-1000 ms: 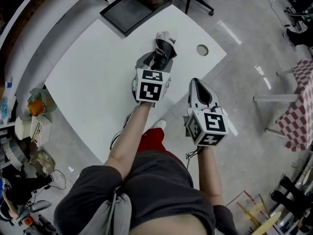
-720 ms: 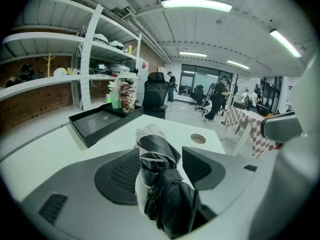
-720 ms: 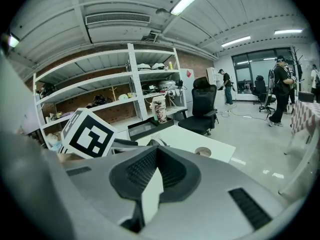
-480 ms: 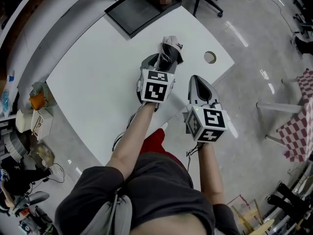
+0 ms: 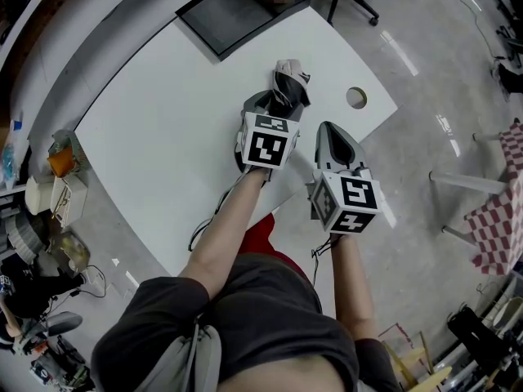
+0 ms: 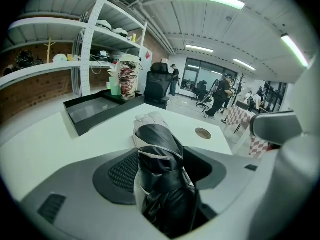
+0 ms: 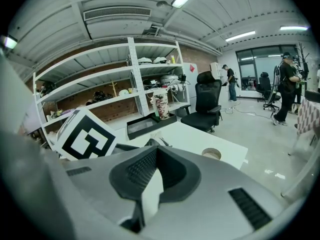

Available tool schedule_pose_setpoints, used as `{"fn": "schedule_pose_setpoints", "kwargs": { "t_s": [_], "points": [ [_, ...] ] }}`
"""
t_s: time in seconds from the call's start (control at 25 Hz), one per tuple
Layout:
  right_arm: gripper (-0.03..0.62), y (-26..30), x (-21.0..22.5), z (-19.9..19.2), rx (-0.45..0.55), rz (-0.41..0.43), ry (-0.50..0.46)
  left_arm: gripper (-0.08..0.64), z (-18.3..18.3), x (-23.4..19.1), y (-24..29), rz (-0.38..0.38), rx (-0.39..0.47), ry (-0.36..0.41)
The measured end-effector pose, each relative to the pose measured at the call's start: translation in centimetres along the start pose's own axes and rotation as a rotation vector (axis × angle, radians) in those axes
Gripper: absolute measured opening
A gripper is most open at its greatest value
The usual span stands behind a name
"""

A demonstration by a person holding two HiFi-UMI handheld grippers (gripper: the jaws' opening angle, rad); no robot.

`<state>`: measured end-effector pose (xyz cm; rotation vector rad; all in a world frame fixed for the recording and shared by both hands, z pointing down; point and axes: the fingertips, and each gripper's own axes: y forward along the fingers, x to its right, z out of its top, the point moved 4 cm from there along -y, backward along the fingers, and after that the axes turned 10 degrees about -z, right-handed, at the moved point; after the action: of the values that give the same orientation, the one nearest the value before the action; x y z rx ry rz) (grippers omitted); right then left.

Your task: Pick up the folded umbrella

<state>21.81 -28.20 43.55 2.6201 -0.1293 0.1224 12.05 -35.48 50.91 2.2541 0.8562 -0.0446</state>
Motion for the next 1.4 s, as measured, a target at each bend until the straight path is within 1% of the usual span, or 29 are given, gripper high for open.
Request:
{"fn": "schedule_pose_setpoints", "kwargs": {
  "t_s": [0.76,1.12,1.4],
  "points": [
    [0.018,1.7,-0.3,-0.1,-0.024,0.020,-0.001,0.273,-0.5,-0.2,2.0,0.054,-0.118,-0.038],
    [0.018,1.7,-0.3,0.2,-0.020,0.017,0.001,0.273,-0.9,-0.8,2.5,0.056,-0.176,-0.056],
    [0.018,1.3,0.0,0.1,-0.018,0.005,0.007,0.263,-0.8,-1.0,2.5,0.066,-0.174,-0.049]
  ]
}}
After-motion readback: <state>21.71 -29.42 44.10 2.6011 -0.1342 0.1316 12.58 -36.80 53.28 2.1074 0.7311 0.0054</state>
